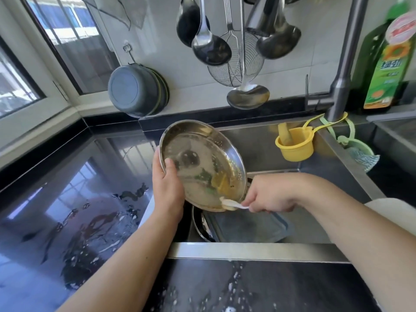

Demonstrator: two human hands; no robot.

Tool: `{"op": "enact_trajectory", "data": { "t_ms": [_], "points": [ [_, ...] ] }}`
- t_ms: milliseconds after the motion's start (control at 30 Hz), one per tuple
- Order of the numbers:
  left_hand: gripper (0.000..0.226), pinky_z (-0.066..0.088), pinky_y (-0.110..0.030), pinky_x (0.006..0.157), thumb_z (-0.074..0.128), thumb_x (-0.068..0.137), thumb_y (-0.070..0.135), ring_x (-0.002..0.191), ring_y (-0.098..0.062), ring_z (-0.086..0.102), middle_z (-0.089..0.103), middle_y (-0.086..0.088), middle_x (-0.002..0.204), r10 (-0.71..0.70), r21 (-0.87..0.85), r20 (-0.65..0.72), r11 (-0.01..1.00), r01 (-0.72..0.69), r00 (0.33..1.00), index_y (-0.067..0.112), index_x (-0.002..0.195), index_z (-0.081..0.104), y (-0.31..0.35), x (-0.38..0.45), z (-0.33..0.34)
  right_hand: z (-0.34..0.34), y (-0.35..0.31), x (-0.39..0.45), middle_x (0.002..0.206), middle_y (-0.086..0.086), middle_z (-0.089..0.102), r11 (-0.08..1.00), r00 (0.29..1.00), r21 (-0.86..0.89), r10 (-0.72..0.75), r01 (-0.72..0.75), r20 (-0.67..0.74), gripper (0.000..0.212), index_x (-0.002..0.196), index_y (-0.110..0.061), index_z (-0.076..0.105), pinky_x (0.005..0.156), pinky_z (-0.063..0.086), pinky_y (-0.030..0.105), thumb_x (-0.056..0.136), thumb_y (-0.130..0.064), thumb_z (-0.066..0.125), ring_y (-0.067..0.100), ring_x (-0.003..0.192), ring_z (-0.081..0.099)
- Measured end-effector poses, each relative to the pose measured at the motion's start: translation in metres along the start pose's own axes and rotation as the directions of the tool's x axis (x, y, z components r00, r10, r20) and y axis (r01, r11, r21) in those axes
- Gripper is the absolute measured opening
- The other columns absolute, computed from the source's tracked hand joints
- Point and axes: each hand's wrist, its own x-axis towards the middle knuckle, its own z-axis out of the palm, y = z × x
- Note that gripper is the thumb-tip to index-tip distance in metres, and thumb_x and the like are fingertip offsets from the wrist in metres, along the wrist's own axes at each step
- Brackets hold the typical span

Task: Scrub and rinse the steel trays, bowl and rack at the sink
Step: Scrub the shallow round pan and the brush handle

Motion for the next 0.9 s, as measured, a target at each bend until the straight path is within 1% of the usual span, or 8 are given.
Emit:
{"op": "enact_trajectory", "data": {
  "t_ms": [167,300,333,400,533,700,800,900],
  "points": [
    [0.038,0.052,-0.05,0.108,0.034,0.112,0.025,0.123,-0.021,0.064,0.065,-0.003,0.135,-0.092,-0.103,-0.01,0.991,0.091,0.996,0.028,0.147,0.049,-0.004,0.002,0.002,-0.004,0.007,-0.007,0.087,0.008,0.065,0.994,0.992,-0.013,0.104,-0.105,-0.07,0.028,0.124,-0.019,0.071,0.047,0.043,0.025,0.102,-0.018,0.053,0.023,0.061,0.051],
    [0.04,0.055,-0.043,0.104,0.033,0.113,0.025,0.123,-0.02,0.065,0.063,-0.003,0.138,-0.112,-0.164,-0.002,0.98,0.11,0.994,0.033,0.151,0.045,-0.009,0.006,0.0,0.003,-0.022,-0.015,0.073,0.008,0.059,0.982,0.994,0.158,-0.102,0.106,-0.035,0.03,0.129,-0.025,0.066,0.046,0.045,0.028,0.104,-0.026,0.049,0.019,0.052,0.051],
    [0.04,0.057,-0.041,0.101,0.032,0.114,0.025,0.12,-0.021,0.066,0.064,-0.004,0.137,-0.13,-0.186,0.003,0.974,0.128,0.992,0.033,0.151,0.045,-0.009,0.007,0.0,0.006,-0.032,-0.016,0.071,0.004,0.059,0.972,0.985,0.168,-0.155,0.165,-0.073,0.032,0.133,-0.027,0.063,0.052,0.046,0.031,0.105,-0.027,0.047,0.019,0.054,0.053],
    [0.041,0.06,-0.041,0.096,0.032,0.114,0.026,0.113,-0.02,0.069,0.066,-0.003,0.132,-0.178,-0.223,0.016,0.959,0.177,0.984,0.038,0.151,0.044,-0.007,0.007,0.0,0.013,-0.05,-0.016,0.064,-0.011,0.047,0.953,0.955,0.163,-0.22,0.254,-0.201,0.038,0.144,-0.036,0.055,0.056,0.039,0.014,0.108,-0.03,0.044,0.005,0.058,0.051],
    [0.044,0.06,-0.043,0.097,0.035,0.113,0.028,0.108,-0.018,0.07,0.066,0.0,0.131,-0.221,-0.213,0.029,0.951,0.222,0.975,0.045,0.153,0.04,-0.007,0.006,0.0,0.026,-0.072,-0.011,0.067,-0.014,0.021,0.932,0.905,0.169,-0.248,0.32,-0.345,0.048,0.157,-0.038,0.034,0.052,0.035,0.01,0.109,-0.031,0.041,0.001,0.055,0.027],
    [0.042,0.061,-0.042,0.092,0.034,0.114,0.022,0.107,-0.019,0.072,0.068,-0.002,0.128,-0.229,-0.267,0.038,0.936,0.231,0.973,0.044,0.147,0.048,-0.004,0.003,-0.003,0.013,-0.049,-0.022,0.069,-0.013,0.031,0.973,0.959,-0.027,-0.229,0.228,-0.167,0.048,0.155,-0.041,0.037,0.051,0.029,0.018,0.108,-0.03,0.041,0.003,0.058,0.03],
    [0.046,0.059,-0.044,0.097,0.035,0.113,0.017,0.112,-0.02,0.071,0.068,-0.003,0.131,-0.215,-0.272,0.045,0.937,0.219,0.976,0.046,0.147,0.049,-0.001,0.003,-0.004,0.0,-0.019,-0.02,0.075,-0.008,0.055,0.989,0.99,-0.095,-0.118,0.111,-0.077,0.042,0.144,-0.043,0.053,0.057,0.039,0.029,0.105,-0.028,0.046,0.011,0.063,0.048],
    [0.054,0.058,-0.047,0.099,0.038,0.11,0.007,0.116,-0.023,0.069,0.068,-0.003,0.132,-0.227,-0.239,0.063,0.942,0.235,0.972,0.044,0.148,0.048,0.002,0.0,-0.006,-0.005,0.014,-0.003,0.099,0.004,0.066,0.98,0.993,-0.176,0.084,-0.097,-0.08,0.035,0.134,-0.029,0.063,0.058,0.042,0.032,0.104,-0.018,0.048,0.019,0.071,0.054]
  ]
}}
